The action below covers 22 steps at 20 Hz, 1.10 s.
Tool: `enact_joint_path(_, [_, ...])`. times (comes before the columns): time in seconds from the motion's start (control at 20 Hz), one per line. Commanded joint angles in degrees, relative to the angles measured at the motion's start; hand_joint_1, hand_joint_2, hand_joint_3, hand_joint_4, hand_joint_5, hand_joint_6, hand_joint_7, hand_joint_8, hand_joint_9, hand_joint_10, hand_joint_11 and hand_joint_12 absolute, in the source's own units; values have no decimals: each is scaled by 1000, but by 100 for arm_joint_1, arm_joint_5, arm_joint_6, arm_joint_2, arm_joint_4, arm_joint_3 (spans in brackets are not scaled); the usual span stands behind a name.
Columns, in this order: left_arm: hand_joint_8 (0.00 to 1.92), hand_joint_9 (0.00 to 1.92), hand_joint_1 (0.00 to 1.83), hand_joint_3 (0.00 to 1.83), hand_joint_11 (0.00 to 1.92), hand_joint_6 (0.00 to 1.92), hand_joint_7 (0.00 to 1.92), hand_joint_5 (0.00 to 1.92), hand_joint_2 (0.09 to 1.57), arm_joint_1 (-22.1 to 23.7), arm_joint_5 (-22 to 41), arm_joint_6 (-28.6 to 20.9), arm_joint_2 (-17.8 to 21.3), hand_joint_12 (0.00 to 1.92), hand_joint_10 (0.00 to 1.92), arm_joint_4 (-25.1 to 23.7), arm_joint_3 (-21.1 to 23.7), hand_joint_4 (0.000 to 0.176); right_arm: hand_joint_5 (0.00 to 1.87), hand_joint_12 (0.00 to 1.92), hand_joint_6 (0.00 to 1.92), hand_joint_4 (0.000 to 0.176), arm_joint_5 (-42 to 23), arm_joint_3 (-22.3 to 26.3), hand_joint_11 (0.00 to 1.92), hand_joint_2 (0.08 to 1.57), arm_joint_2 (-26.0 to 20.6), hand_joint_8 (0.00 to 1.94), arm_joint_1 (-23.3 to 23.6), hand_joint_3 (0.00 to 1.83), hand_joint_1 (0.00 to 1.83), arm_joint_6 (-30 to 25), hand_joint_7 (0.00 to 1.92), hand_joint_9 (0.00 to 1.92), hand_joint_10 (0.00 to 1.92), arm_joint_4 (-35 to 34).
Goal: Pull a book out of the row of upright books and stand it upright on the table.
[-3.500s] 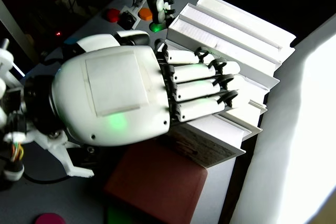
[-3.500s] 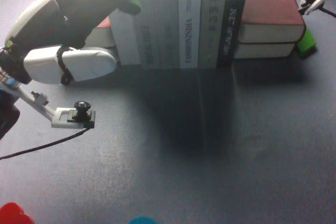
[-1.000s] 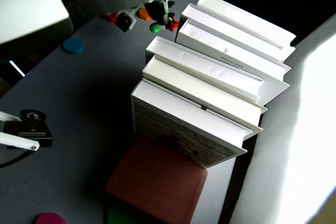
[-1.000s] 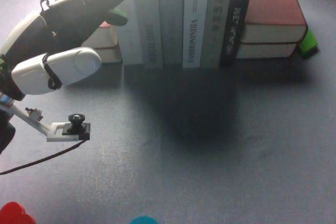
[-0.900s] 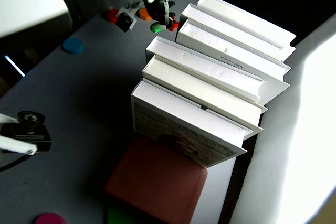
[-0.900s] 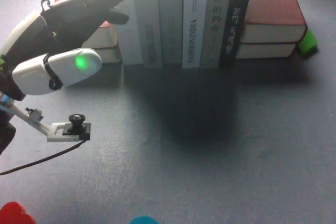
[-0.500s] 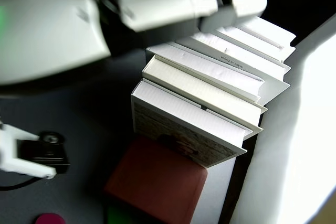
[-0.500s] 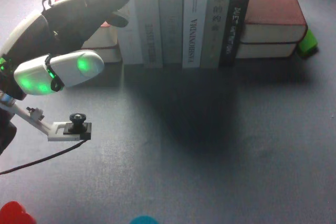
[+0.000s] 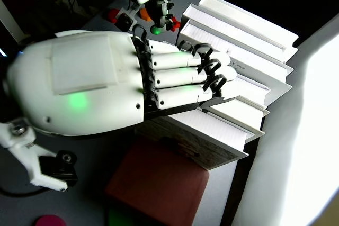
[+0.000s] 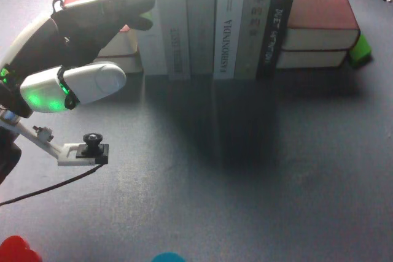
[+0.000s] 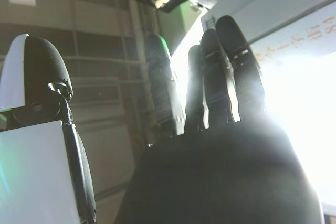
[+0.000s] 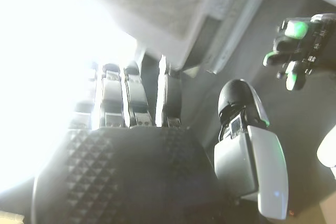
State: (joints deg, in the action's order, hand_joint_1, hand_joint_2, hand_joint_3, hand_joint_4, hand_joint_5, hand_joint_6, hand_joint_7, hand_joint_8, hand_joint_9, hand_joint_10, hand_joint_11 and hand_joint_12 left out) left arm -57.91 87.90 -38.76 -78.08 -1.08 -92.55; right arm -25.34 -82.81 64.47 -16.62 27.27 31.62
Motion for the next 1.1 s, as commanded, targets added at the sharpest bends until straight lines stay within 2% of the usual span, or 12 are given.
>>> enact_joint_path(0.0, [3, 271, 895, 3, 0, 10, 221, 668, 926, 36, 616, -59, -19, 1224, 3, 180, -13, 0, 549, 0, 14, 167, -483, 22, 0, 1194, -8, 0, 38, 0, 0, 7, 0, 0, 0, -144])
enact_joint_path(0.1, [0, 286, 857, 4, 0, 8, 206, 669, 938, 34, 621, -59, -19, 1314, 5, 184, -14, 7, 572, 0, 19, 176, -483, 36, 0, 1243, -8, 0, 11, 7, 4, 7, 0, 0, 0, -139])
enact_joint_path(0.15, [1, 273, 890, 1, 0, 8, 208, 674, 935, 34, 628, -59, -19, 1267, 2, 184, -15, 0, 592, 0, 21, 158, -485, 76, 0, 1254, -7, 0, -42, 8, 66, 7, 0, 0, 0, -104])
enact_joint_path(0.3, [1, 263, 953, 0, 0, 3, 212, 668, 920, -21, 662, -59, -20, 1128, 2, 239, -7, 0, 522, 0, 3, 175, -508, 312, 0, 1313, -87, 0, -200, 32, 63, -25, 0, 0, 0, 192])
enact_joint_path(0.4, [5, 260, 939, 0, 0, 9, 235, 687, 914, -37, 680, -59, -23, 1147, 1, 263, 0, 0, 496, 0, 0, 141, -557, 555, 0, 1255, -282, 0, -250, 0, 10, -37, 0, 0, 0, 363])
enact_joint_path(0.45, [7, 243, 940, 0, 0, 16, 245, 707, 905, -50, 686, -59, -28, 1153, 0, 280, 7, 0, 508, 0, 6, 139, -595, 809, 0, 1220, -509, 0, -293, 0, 1, -37, 0, 0, 0, 521])
enact_joint_path(0.55, [3, 240, 923, 0, 0, 15, 241, 712, 902, -65, 688, -59, -32, 1194, 3, 300, 9, 0, 563, 0, 26, 93, -681, 1286, 0, 1154, -938, 0, -398, 0, 0, -38, 0, 0, 0, 779])
enact_joint_path(0.65, [0, 254, 900, 0, 0, 14, 229, 730, 897, -80, 705, -59, -36, 1208, 6, 326, 21, 0, 544, 0, 2, 92, -902, 1760, 0, 1080, -1410, 0, -637, 0, 0, -38, 0, 0, 0, 857])
enact_joint_path(0.7, [0, 263, 884, 4, 0, 13, 218, 730, 906, -84, 712, -59, -37, 1209, 9, 339, 29, 10, 564, 0, 9, 74, -998, 1908, 0, 1106, -1562, 0, -759, 0, 0, -42, 0, 0, 0, 830])
enact_joint_path(0.75, [1, 253, 878, 1, 0, 12, 222, 735, 900, -97, 727, -59, -37, 1180, 4, 362, 38, 16, 552, 0, 3, 107, -1126, 2047, 0, 1121, -1690, 0, -943, 0, 0, -47, 0, 0, 0, 739])
enact_joint_path(0.9, [4, 257, 885, 0, 0, 8, 259, 735, 901, -130, 765, -59, -44, 1094, 3, 427, 52, 18, 542, 0, 3, 161, -1404, 2192, 0, 1115, -1782, 0, -1231, 0, 0, -177, 0, 0, 0, 630])
enact_joint_path(1.05, [0, 218, 896, 0, 0, 8, 255, 747, 884, -142, 763, -59, -61, 1033, 0, 436, 53, 12, 509, 0, 0, 170, -1500, 2179, 0, 1140, -1774, 0, -1181, 4, 0, -207, 0, 0, 0, 630])
